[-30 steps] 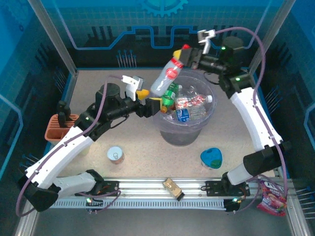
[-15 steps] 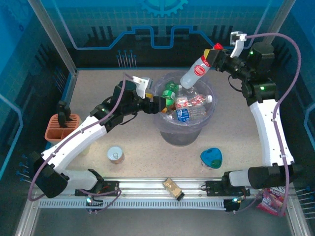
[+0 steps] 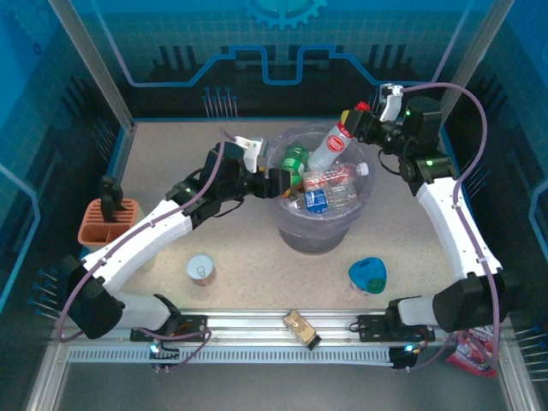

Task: Put the plastic bottles in the bin

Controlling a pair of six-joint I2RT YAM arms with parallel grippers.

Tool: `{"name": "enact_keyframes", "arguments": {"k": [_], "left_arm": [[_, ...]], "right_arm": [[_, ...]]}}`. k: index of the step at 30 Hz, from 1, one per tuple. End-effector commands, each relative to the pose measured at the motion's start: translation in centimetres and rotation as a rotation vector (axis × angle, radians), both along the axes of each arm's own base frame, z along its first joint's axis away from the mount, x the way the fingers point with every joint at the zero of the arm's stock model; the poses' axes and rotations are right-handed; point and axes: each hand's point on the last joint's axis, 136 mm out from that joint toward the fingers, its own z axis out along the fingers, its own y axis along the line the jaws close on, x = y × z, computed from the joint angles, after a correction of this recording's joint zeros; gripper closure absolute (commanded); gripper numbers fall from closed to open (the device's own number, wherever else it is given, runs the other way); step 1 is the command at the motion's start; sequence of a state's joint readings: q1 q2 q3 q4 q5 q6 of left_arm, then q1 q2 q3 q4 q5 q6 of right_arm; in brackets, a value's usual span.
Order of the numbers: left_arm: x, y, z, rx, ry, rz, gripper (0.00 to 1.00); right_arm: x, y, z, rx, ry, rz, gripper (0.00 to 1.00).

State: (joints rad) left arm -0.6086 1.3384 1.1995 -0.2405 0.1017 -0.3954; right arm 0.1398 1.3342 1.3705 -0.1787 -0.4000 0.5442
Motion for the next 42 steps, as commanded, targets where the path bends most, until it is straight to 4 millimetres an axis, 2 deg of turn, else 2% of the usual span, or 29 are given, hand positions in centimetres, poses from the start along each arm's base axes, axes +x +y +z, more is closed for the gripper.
{"name": "enact_keyframes", "arguments": {"k": [1,5,9,11,16,20,23,26,30,33,37,39,42], "left_arm": [[0.5,-0.9,-0.7,-0.020,0.016,-0.003,0.23],[0.6,-1.3,-0.8,-0.025,0.024,-0.010,0.23],[0.7,-1.4,-0.7,-0.021,0.018,-0.012,0.24],[0.7,-1.4,-0.5,-0.027,0.014,-0.018,0.24],[0.7,-1.7,0.1,-0.036,0.004,-0.025,0.24],[0.8,-1.4,-0.1,-0.017,0.000,-0.014,0.26],[0.9,-1.1,-0.2,-0.003,-0.001,-0.006,0.27],[0.8,-1.2,-0.2,-0.006,0.000,-0.009,0.27],[1.0,-1.4,-0.3,-0.009,0.001,-0.008,0.27],[1.1,-1.4,-0.5,-0.004,0.003,-0.008,0.27],[1.2,-1.3,-0.6,0.004,0.008,-0.002,0.28],[1.2,-1.2,-0.7,0.008,0.009,0.006,0.28],[1.3,-1.2,-0.6,0.003,0.008,0.006,0.28]], "right_arm": [[-2.1,3.7,-5.8,0.060,0.241,0.095,0.80],[-2.7,5.3,-8.2,0.073,0.304,0.095,0.80],[-2.9,6.0,-8.3,0.131,0.350,0.114,0.80],[-3.2,6.0,-7.6,0.099,0.336,0.121,0.80],[-3.5,6.2,-6.1,-0.144,0.214,0.119,0.80],[-2.6,5.1,-2.9,-0.236,0.036,0.074,0.80],[-2.3,4.9,-0.4,-0.255,-0.036,0.072,0.80],[-2.2,5.4,0.8,-0.268,-0.059,0.098,0.80],[-1.4,5.2,-0.3,-0.347,-0.070,0.082,0.80],[-0.9,5.4,-1.9,-0.389,-0.074,0.092,0.81],[-1.5,6.4,-3.9,-0.314,0.037,0.172,0.81],[-2.0,6.6,-3.8,-0.219,0.081,0.210,0.82],[-2.3,5.9,-2.1,-0.067,0.121,0.236,0.82]]}}
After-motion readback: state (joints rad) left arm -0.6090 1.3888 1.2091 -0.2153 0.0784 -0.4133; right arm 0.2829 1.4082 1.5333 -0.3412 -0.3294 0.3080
